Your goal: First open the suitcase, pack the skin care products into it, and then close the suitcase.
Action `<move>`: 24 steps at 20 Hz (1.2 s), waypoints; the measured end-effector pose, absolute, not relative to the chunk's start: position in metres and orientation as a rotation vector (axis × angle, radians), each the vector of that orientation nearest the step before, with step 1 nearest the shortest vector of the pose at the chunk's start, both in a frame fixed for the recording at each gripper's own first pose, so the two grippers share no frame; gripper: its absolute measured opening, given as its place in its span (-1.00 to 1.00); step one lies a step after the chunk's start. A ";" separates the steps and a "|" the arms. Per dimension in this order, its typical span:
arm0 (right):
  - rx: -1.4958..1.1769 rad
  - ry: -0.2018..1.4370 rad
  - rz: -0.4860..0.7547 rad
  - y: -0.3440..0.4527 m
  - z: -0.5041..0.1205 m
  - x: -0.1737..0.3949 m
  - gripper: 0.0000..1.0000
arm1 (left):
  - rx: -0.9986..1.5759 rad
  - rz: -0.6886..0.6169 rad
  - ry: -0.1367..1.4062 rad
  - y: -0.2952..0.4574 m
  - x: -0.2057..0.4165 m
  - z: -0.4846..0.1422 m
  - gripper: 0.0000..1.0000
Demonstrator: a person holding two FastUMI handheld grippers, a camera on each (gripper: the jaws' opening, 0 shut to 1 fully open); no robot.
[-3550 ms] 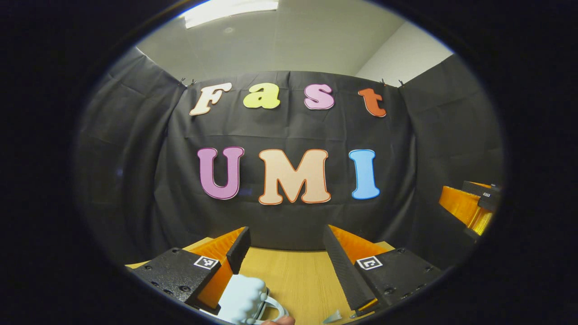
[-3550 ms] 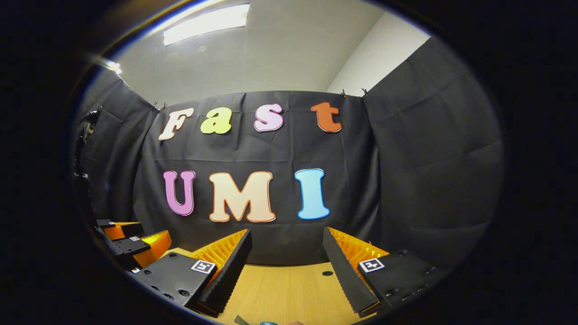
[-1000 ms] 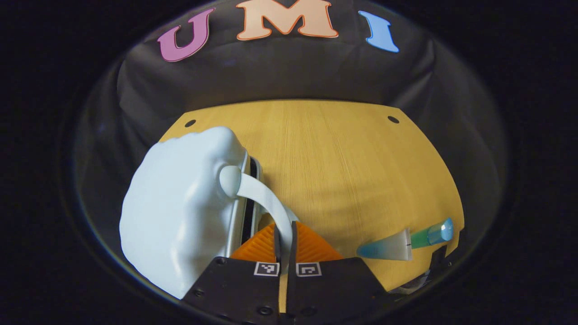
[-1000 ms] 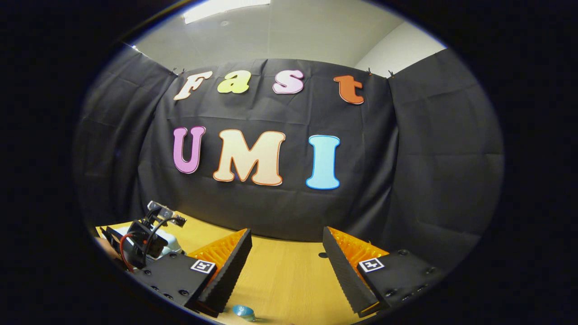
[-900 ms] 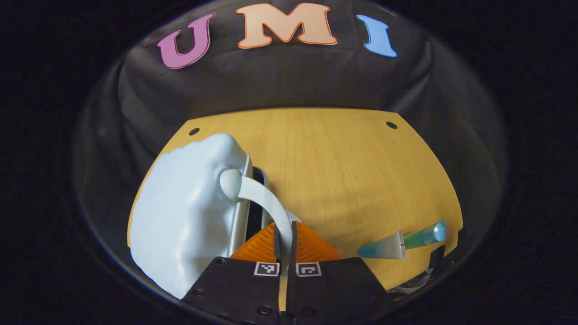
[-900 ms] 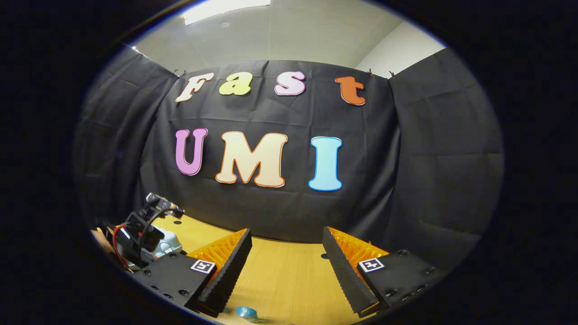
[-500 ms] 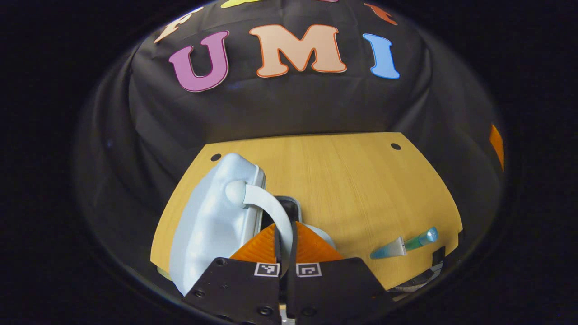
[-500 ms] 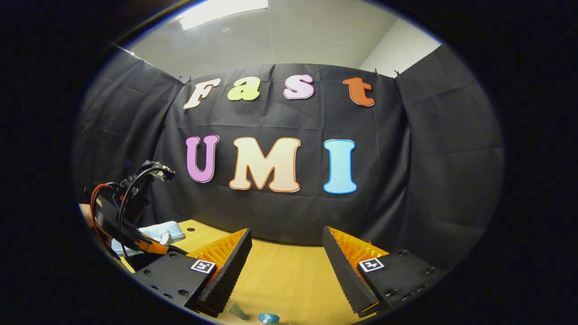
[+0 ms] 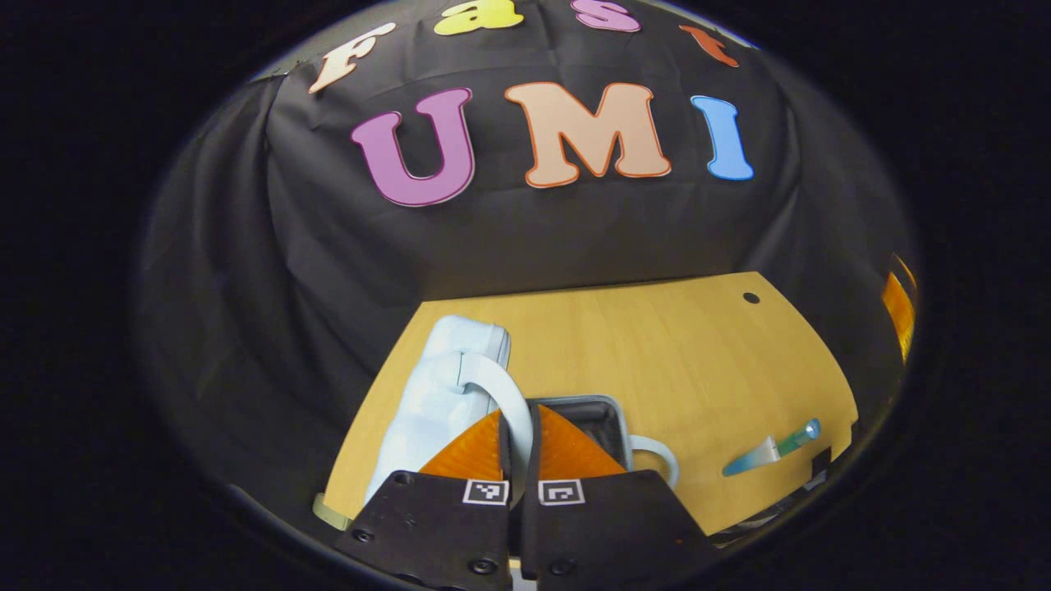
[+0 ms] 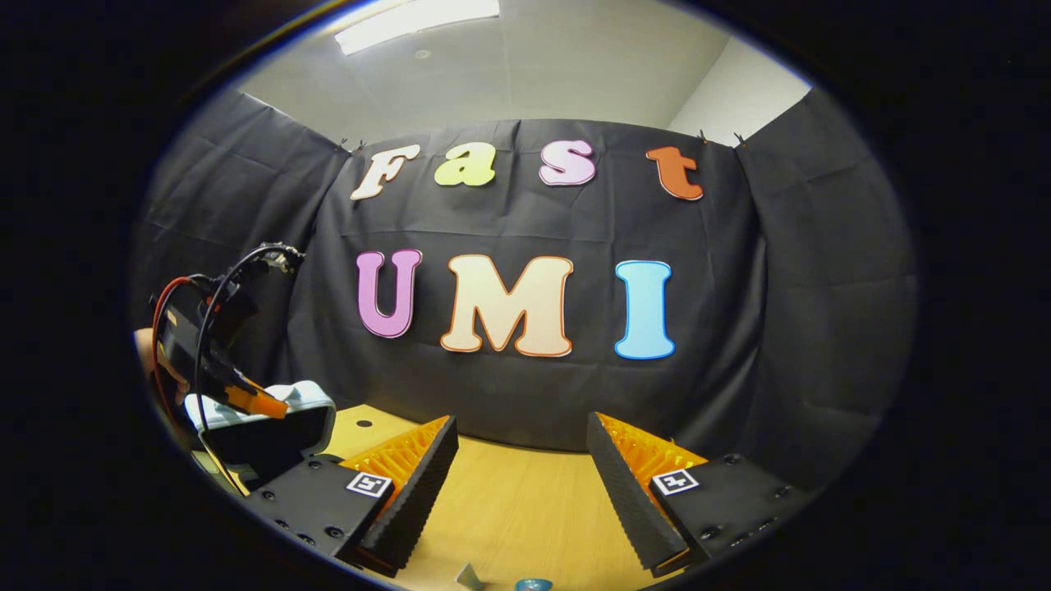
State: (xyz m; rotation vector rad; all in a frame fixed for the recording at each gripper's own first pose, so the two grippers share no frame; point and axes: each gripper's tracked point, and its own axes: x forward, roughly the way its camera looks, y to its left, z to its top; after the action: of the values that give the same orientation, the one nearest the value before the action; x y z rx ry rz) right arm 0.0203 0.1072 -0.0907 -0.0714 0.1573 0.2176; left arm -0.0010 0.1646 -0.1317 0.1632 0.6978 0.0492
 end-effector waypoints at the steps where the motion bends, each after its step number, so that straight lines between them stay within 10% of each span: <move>1: -0.074 0.155 0.219 0.114 -0.090 0.021 0.97 | 0.173 0.068 0.689 0.180 0.001 -0.127 -1.00; 24: -0.112 0.176 0.233 0.237 -0.119 0.046 0.97 | 0.122 0.422 0.705 0.458 -0.006 -0.184 -1.00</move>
State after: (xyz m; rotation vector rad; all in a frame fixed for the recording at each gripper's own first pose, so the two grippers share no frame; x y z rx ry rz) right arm 0.0465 0.2372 -0.1188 -0.1116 0.1762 0.2325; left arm -0.0057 0.4580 -0.1835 0.1220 0.7047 0.4217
